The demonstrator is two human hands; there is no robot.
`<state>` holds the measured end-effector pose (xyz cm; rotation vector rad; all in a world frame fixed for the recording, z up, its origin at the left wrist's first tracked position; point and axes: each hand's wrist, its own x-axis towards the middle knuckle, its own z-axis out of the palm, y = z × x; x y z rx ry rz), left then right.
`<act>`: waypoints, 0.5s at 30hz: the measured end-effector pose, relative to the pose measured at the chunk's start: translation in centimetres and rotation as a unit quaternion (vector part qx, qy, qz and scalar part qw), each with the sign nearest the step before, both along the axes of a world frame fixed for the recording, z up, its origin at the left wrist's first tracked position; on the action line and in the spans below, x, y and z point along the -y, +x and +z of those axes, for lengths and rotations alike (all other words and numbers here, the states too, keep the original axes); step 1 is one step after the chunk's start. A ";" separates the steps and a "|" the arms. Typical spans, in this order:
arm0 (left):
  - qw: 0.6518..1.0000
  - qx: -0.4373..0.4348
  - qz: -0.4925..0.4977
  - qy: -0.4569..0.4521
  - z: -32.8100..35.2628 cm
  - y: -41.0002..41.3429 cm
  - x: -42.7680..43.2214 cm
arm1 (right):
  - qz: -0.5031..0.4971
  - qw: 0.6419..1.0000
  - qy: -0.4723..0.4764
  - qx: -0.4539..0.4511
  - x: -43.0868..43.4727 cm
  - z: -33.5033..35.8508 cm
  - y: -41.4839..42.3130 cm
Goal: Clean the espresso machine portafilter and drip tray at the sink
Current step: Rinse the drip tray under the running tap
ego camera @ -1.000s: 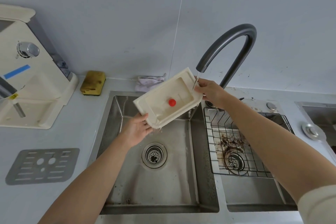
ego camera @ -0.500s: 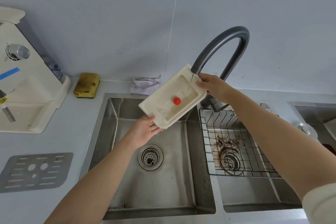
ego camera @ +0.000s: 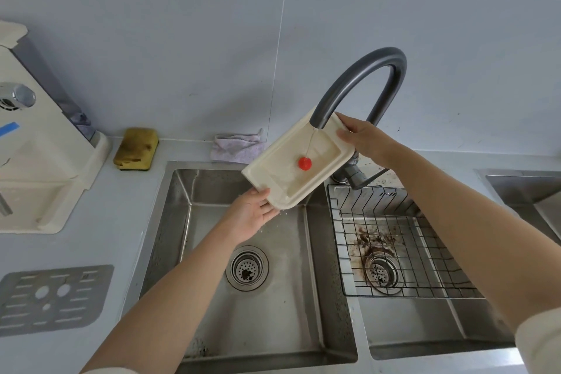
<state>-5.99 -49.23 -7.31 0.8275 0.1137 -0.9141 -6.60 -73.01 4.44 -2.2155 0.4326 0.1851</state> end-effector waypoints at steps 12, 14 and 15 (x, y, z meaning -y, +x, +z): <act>0.999 0.017 -0.028 0.013 0.6 0.2 1.9 | -0.014 1.000 0.002 0.020 1.2 0.5 -1.9; 0.999 0.022 -0.026 0.020 0.6 0.3 1.9 | -0.017 0.999 0.017 0.031 1.4 0.3 -2.4; 0.999 0.024 -0.023 0.024 0.7 0.4 1.9 | -0.021 0.999 0.028 0.035 1.5 0.1 -2.7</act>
